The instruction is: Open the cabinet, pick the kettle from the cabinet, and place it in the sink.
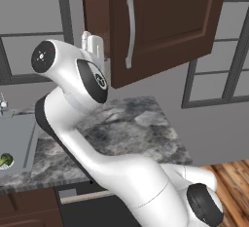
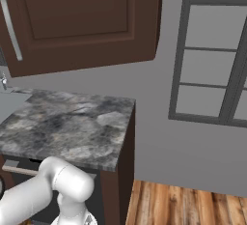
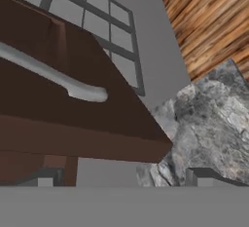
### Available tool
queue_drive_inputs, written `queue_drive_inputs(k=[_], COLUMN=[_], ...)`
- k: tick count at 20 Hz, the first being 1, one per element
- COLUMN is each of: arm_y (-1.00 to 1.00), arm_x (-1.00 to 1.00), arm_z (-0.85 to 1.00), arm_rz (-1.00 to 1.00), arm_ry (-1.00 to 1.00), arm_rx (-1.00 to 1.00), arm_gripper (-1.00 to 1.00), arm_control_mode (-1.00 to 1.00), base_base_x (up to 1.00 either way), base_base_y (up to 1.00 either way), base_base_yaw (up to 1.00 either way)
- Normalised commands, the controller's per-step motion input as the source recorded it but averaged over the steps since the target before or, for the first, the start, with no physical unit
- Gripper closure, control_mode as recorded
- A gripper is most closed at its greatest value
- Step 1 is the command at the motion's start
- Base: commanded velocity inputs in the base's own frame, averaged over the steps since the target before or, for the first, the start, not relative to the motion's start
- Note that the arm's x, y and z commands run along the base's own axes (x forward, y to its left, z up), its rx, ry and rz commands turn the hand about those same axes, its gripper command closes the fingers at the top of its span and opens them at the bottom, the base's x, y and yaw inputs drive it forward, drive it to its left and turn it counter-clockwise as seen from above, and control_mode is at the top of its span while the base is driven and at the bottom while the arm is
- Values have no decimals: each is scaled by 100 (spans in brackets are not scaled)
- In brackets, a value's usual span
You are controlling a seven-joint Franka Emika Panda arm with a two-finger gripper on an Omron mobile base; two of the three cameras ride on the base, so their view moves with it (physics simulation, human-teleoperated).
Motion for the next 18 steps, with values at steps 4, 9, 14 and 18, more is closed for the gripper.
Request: queue_drive_inputs(k=[4, 9, 14, 18], arm_y=[14, 20, 19, 9], arm_x=[21, 12, 17, 26], arm_z=[-7, -8, -8, -5], arm_rz=[0, 0, -1, -3], arm_ry=[-2, -4, -1, 0], arm_rx=[3, 2, 0, 2], arm_gripper=[-100, -100, -100, -100], arm_control_mode=[-100, -100, -100, -100], base_base_x=[0, 0, 0, 0], base_base_y=[0, 0, 0, 0], base_base_yaw=[0, 0, 0, 0])
